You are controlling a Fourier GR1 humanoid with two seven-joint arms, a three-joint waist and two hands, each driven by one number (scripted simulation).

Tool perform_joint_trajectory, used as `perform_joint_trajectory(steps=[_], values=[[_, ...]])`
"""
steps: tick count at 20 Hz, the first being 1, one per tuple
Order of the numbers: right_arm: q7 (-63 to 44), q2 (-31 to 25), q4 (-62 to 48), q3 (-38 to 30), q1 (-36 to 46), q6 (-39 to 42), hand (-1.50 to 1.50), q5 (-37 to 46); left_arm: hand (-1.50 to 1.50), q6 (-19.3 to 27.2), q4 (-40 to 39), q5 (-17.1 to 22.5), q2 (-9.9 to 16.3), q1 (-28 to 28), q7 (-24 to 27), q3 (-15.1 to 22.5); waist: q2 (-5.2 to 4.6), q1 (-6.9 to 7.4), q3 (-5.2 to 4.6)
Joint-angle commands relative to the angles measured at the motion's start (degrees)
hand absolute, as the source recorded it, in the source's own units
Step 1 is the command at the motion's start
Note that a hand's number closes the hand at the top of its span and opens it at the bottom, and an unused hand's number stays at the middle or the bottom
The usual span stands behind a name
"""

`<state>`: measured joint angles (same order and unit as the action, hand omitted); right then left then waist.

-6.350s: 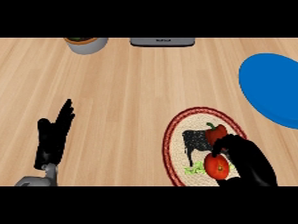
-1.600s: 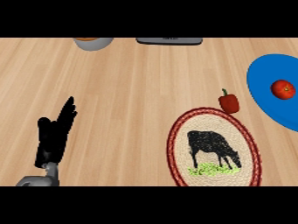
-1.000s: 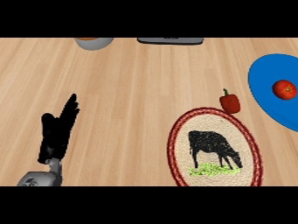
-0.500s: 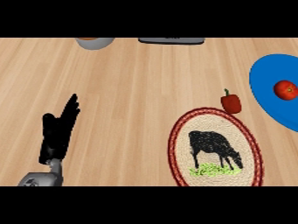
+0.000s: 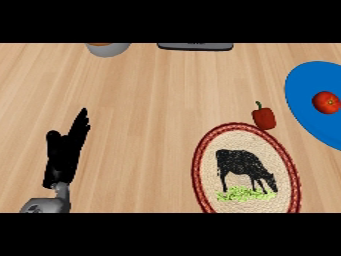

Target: Pick the tomato from the placemat and place it in the plate

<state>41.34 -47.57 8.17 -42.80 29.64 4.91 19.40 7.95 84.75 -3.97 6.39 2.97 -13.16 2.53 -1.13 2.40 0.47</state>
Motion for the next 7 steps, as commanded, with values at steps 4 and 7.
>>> perform_joint_trajectory(steps=[4, 7], values=[[-2.20, -1.26, -0.10, 0.01, -0.21, -0.78, -1.50, -0.12, 0.00, -0.08, 1.17, 0.60, 0.46, 0.61, -1.52, -1.03, 0.10, 0.28, 0.01], [-0.12, -0.37, -0.04, 0.04, -2.40, -2.66, -1.50, 0.08, 0.00, -1.34, -1.67, 0.81, 1.09, -0.12, 2.40, -1.52, -0.08, 0.15, 0.04]])
